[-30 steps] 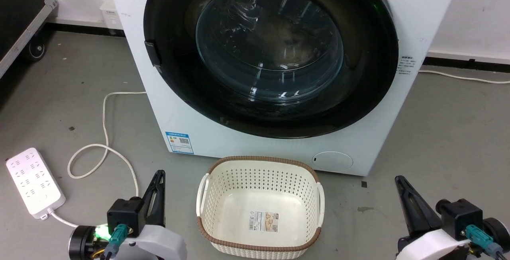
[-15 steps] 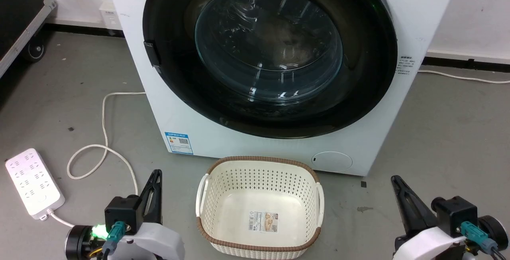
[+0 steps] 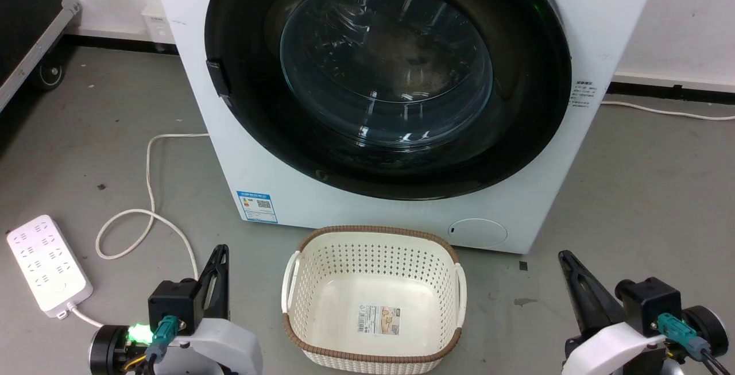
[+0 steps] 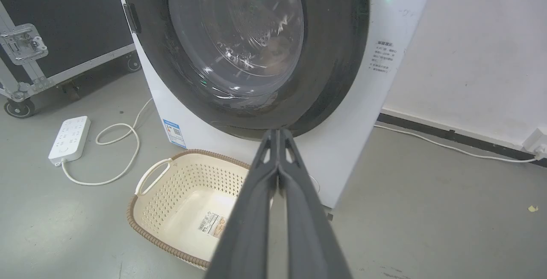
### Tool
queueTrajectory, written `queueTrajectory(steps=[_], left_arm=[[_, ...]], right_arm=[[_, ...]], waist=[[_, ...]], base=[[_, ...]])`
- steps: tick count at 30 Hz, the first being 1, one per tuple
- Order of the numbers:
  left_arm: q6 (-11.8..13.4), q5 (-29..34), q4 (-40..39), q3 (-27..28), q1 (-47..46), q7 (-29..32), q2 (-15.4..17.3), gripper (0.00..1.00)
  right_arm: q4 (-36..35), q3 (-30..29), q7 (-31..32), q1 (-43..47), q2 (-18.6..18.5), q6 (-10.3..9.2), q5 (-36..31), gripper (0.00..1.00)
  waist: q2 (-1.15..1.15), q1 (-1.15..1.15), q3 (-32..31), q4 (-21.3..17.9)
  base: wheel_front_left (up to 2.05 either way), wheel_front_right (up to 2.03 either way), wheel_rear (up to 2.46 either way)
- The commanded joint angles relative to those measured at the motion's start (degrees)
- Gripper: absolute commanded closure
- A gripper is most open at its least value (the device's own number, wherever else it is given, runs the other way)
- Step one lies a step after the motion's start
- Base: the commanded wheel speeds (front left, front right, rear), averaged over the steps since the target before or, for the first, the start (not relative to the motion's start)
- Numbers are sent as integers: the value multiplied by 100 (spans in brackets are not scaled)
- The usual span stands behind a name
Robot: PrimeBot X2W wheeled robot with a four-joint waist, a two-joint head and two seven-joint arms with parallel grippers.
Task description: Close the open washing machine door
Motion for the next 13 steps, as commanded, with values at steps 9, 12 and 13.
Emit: queueTrajectory(steps=[9,12,13], left_arm=[[17,49,-39,28,27,19,-7,100],[17,49,-39,28,27,19,-7,100],[17,49,-39,28,27,19,-7,100]], right_arm=[[-46,10,20,-82,34,-4,-43,100],[-46,10,20,-82,34,-4,-43,100],[-46,10,20,-82,34,-4,-43,100]], waist=[[0,0,0,0],[0,0,0,0],[0,0,0,0]], base=[[0,0,0],[0,0,0],[0,0,0]])
